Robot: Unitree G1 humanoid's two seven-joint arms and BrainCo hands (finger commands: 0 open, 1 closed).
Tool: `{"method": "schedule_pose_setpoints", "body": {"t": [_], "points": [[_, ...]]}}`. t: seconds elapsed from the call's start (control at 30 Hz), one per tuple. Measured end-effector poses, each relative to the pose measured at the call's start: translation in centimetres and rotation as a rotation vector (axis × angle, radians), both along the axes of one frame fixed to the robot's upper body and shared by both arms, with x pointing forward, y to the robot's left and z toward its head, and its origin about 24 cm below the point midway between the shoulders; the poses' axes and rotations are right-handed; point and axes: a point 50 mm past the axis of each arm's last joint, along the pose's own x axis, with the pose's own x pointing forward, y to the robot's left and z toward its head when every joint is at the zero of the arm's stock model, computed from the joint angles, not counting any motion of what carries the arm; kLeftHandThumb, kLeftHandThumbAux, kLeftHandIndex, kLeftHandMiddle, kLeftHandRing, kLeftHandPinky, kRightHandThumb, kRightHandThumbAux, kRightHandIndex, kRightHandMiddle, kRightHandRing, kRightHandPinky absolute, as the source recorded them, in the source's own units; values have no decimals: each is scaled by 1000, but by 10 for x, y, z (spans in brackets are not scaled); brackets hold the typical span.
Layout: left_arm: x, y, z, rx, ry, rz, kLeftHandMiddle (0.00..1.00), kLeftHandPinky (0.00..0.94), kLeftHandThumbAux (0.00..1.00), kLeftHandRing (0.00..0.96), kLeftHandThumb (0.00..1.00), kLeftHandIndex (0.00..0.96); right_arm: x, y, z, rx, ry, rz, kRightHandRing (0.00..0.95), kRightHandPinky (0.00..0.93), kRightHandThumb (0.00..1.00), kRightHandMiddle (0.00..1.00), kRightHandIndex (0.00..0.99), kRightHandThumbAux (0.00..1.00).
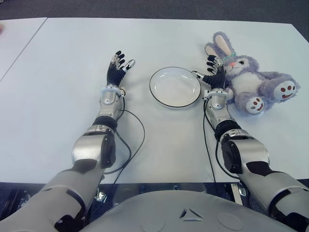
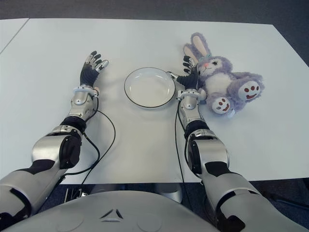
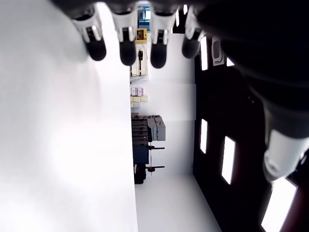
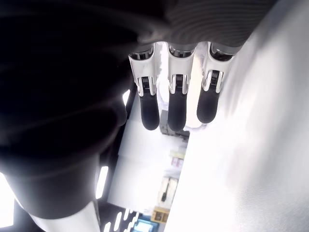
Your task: Put the doll into the plate.
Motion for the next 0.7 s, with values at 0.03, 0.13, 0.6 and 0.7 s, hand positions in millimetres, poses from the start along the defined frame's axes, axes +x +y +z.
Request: {"method": "schedule_pose_setpoints", "body": {"t": [0.03, 0.13, 0.6, 0.7], "points": [[0, 0, 0, 0, 0, 0, 105, 61, 584, 89, 0, 47, 0, 0, 0, 1, -1, 0, 199, 227, 0, 207, 196, 921], [0, 0, 0, 0, 1, 0, 103, 61, 584, 87, 0, 45, 0, 0, 0, 1, -5, -3, 197, 221, 0, 204, 197, 925], [-1, 0, -1, 1, 4, -1, 99, 52, 584, 81, 0, 41, 2, 1, 4, -2, -22, -13, 178, 205, 0, 179, 172, 890], [-1, 0, -1, 2, 4, -1, 99, 54, 583, 81, 0, 41, 5, 1, 9, -8, -34, -9, 176, 202, 0, 177, 164, 875]]}}
